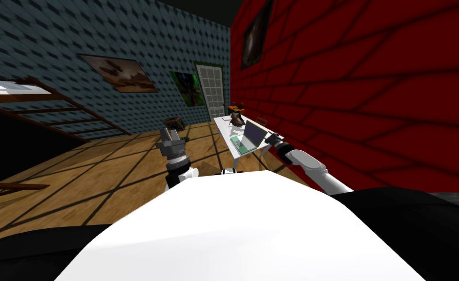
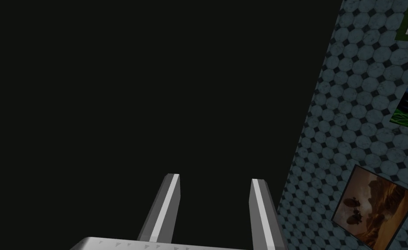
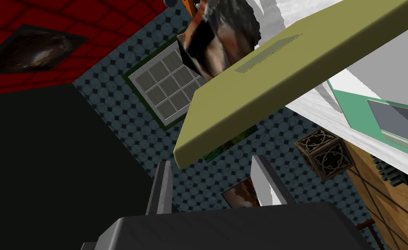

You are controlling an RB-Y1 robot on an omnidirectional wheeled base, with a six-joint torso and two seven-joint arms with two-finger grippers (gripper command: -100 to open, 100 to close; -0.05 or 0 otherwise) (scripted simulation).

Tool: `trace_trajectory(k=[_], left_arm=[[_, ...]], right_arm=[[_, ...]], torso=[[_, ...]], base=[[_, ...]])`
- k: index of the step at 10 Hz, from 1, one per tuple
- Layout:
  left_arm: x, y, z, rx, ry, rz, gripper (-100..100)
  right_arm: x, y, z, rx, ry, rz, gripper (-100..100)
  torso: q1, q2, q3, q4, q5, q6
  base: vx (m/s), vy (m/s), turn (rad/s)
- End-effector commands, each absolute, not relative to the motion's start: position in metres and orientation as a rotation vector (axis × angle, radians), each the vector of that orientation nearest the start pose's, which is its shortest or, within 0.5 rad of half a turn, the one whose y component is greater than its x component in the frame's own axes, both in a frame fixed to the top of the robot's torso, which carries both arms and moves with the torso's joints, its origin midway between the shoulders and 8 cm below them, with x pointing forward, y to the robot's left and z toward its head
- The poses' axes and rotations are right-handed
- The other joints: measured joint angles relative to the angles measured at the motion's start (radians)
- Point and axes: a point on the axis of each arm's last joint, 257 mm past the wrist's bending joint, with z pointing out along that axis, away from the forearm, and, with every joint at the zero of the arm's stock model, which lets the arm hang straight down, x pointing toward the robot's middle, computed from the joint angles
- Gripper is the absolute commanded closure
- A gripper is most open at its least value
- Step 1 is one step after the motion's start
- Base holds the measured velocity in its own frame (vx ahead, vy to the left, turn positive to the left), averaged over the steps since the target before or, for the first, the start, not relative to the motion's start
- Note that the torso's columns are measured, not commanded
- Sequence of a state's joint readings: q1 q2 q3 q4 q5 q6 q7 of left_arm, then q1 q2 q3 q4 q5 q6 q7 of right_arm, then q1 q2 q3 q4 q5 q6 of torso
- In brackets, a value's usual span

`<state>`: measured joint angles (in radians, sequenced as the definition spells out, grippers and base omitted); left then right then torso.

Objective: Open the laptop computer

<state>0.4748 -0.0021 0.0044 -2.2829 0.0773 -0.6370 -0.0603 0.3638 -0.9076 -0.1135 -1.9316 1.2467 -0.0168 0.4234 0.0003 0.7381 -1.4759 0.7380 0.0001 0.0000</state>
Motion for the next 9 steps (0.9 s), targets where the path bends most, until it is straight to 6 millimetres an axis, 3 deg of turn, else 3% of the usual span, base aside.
trace_trajectory(k=[1, 9], left_arm=[[0.317, 0.285, 0.058, -0.557, 0.458, -1.327, 0], [0.317, 0.285, 0.058, -0.557, 0.458, -1.327, 0]], right_arm=[[0.453, -0.404, -0.128, -0.922, 1.378, -0.765, 100], [0.43, -0.372, -0.139, -1.061, 1.243, -1.015, 100]], torso=[[0.0, 0.0, 0.0, 0.0, 0.0, 0.0], [0.0, 0.0, 0.0, 0.0, 0.0, 0.0]], base=[[-0.013, 0.015, 0.063], [-0.013, 0.018, 0.043]])
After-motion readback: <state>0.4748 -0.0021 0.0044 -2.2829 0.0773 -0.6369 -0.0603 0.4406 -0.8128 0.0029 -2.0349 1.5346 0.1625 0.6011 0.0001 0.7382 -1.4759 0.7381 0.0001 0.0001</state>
